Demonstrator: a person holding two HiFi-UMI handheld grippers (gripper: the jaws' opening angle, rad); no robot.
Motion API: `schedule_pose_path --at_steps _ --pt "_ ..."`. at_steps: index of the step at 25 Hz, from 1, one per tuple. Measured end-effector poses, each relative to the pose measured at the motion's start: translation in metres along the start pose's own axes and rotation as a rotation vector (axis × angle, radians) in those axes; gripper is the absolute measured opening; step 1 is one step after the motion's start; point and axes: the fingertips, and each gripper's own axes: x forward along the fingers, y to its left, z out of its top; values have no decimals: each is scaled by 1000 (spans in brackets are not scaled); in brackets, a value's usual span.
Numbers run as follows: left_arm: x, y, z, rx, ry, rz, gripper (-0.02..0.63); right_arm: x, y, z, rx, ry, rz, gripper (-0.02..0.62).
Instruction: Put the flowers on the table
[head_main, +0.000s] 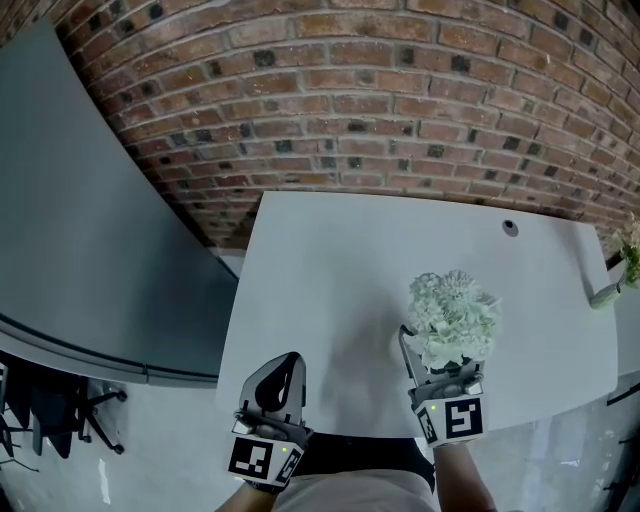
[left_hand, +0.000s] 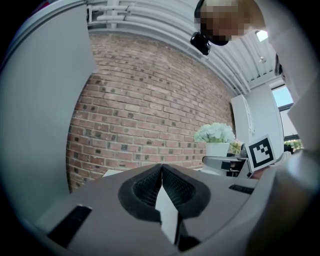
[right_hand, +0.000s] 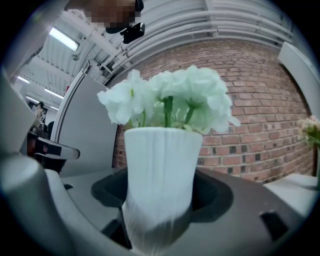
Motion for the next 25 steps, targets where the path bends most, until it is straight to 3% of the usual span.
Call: schedule_pose_path --at_steps 25 --pt "8 2 -16 -18 25 -16 8 3 7 -8 -43 8 65 371"
